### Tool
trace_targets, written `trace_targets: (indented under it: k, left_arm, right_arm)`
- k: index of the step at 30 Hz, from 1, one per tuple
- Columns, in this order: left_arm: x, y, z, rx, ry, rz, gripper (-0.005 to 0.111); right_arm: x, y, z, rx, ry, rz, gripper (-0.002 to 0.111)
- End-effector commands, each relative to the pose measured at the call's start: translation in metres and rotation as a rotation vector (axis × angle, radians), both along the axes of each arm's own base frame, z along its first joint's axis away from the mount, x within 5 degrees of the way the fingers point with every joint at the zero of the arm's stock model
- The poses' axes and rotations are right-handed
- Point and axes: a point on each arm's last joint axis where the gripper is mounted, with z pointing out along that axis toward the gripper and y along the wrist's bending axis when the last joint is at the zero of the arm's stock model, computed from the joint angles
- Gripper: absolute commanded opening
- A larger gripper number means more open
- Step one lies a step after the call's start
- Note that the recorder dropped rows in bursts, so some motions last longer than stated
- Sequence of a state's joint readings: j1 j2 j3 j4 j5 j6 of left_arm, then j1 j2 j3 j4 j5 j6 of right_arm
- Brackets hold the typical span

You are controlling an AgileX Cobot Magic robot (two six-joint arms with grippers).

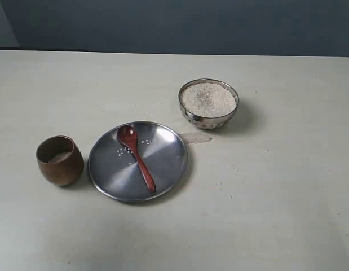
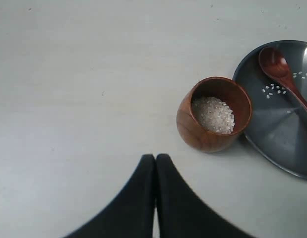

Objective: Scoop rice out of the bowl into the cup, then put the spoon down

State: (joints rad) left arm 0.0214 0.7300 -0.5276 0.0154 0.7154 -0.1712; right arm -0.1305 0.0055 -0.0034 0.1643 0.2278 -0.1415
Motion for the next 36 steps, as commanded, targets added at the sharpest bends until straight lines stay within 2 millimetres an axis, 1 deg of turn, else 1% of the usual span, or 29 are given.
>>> trace_targets:
  k: [1,6,9,17,23,28,36]
  left_arm:
    - [0.0009,0.0000,-0.0002,0.004,-0.009,-0.002,0.000]
    - [0.0009,0.0001,-0.0002,0.006,-0.009,-0.003,0.000]
    - [0.0009,0.0001,-0.0002,0.006,-0.009,-0.003,0.000]
    - [0.0009,0.0001,-0.0002,0.006,-0.009,-0.003,0.000]
    - [0.0009,0.0001,-0.0002,0.006,-0.009,-0.003,0.000]
    - [0.0009,0.0001,-0.0002,0.006,-0.009,-0.003,0.000]
    - [0.0009,0.0001,-0.0002,0.006,-0.009,-0.003,0.000]
  right_arm:
    - [-0.0001,0.0000,0.0004,-0.011,-0.015,0.002,0.000]
    - [-0.0002,0.0003,-0.0007,0.031,-0.007,0.000,0.000]
    - [-0.0007,0.0005,-0.0039,0.016,0.031,0.003,0.000]
    - [-0.0007,0.0004,-0.0039,0.035,0.029,0.000,0.000]
    - [-0.0005,0.0006,-0.0025,0.059,0.012,-0.002,0.000]
    - [0.0002,-0.0016,0.0049,0.061,-0.072,-0.023,0.000]
    - [-0.0007,-0.0027,-0.0017,0.012,0.006,-0.031,0.000]
